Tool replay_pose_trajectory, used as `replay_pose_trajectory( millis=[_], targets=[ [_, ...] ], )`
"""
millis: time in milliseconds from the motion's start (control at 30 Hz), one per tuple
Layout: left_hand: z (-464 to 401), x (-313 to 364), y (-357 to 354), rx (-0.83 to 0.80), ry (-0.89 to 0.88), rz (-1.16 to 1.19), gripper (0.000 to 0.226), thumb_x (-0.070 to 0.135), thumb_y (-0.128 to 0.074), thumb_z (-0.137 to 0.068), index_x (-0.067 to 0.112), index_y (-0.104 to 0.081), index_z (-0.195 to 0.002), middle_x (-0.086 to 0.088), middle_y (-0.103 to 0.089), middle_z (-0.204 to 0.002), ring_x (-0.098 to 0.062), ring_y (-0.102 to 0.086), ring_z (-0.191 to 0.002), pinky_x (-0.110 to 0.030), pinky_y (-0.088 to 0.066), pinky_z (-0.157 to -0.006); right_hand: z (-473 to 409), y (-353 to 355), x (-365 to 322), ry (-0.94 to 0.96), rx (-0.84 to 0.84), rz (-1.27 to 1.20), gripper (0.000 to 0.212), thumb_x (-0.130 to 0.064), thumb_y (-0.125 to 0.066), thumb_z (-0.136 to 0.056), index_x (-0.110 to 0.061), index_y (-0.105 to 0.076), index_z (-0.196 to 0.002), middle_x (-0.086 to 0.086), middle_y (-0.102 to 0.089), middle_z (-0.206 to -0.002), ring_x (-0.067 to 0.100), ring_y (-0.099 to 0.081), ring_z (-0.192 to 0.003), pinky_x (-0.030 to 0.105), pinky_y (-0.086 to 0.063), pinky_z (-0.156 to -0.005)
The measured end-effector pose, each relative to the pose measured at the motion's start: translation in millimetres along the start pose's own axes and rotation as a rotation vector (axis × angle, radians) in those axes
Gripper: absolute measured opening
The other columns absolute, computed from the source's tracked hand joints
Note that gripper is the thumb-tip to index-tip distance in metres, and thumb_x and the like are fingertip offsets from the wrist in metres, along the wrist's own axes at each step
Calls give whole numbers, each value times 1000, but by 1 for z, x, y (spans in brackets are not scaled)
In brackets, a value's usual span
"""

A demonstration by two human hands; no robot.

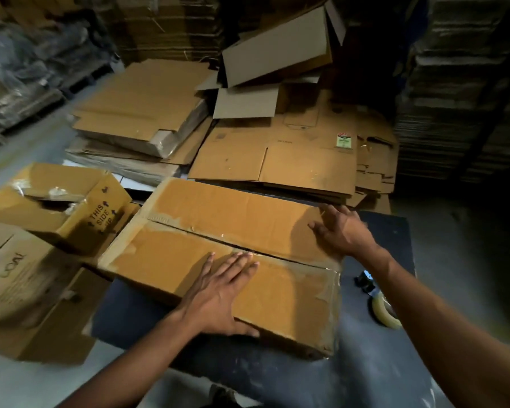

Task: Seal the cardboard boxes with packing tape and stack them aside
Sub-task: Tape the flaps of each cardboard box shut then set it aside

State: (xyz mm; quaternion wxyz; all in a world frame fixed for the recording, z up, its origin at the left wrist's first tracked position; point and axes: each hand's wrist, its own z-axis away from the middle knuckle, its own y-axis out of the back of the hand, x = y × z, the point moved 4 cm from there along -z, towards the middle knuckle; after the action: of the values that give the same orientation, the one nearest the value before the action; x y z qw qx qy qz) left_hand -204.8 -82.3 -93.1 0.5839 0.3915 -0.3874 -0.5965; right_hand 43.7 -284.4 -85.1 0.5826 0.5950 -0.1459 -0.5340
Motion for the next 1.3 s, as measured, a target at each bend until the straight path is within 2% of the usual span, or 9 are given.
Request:
replay_pose_trajectory(
  millis=[167,300,400,500,633,833,1100,1200,1300],
  targets=[
    [-5,-45,17,-50,-144,-75,146,102,-51,-59,32,33,-156,12,35,-165,-10,29,-153,-59,16,-124,48,-10,-6,-141,13,74,79,-75,-47,-93,-30,-26,-155,15,-44,-148,40,-41,-137,56,-45,-104],
    [1,-48,22,-106,-223,-98,145,107,-39,-60,27,38,-154,3,37,-165,-17,31,-154,-55,24,-121,83,-29,-29,-60,67,193,112,-100,-31,-74,-39,5,-160,10,-4,-168,37,3,-156,66,0,-121],
    [-3,-38,19,-37,-206,-75,133,108,-17,-61,29,24,-161,-4,16,-172,-26,15,-159,-59,16,-123,82,-46,-44,-30,66,271,126,-109,-20,-61,-39,15,-160,9,19,-169,35,27,-153,68,19,-117],
    [-10,-29,11,3,-180,-48,124,107,-16,-63,37,9,-162,-16,3,-171,-36,7,-157,-63,13,-122,79,-58,-45,-78,15,301,132,-111,-25,-56,-41,19,-159,9,27,-168,37,35,-149,72,18,-116],
    [-16,-27,9,80,-195,35,117,105,-17,-67,37,-6,-162,-14,-3,-170,-32,1,-157,-62,7,-124,86,-56,-45,-154,25,202,138,-114,-11,-45,-43,19,-159,5,33,-165,34,41,-146,66,26,-114],
    [-17,-91,11,198,-231,94,100,92,-18,-87,28,-16,-164,-7,-16,-171,-24,-15,-157,-56,-1,-128,75,-65,-69,-204,57,189,121,-108,-4,-59,-43,23,-158,6,43,-161,32,49,-141,67,28,-112],
    [-36,-222,28,300,-56,15,98,91,-5,-87,27,-40,-152,-3,-40,-152,-28,-38,-141,-61,-21,-121,21,-95,-138,-180,-5,194,92,-73,-41,-97,-40,18,-160,8,42,-161,35,48,-140,69,21,-116],
    [-50,-260,30,299,32,30,97,92,-6,-88,27,-37,-153,-7,-34,-157,-31,-35,-145,-65,-23,-120,18,-93,-134,-191,21,122,96,-81,-39,-91,-42,14,-161,4,37,-164,32,45,-143,63,26,-114],
    [-54,-268,25,296,46,49,99,91,-11,-89,25,-26,-161,-7,-13,-172,-29,-15,-158,-64,-8,-125,14,-92,-128,-234,71,105,101,-90,-32,-84,-43,14,-160,1,34,-166,30,40,-147,63,23,-116]
  ],
)
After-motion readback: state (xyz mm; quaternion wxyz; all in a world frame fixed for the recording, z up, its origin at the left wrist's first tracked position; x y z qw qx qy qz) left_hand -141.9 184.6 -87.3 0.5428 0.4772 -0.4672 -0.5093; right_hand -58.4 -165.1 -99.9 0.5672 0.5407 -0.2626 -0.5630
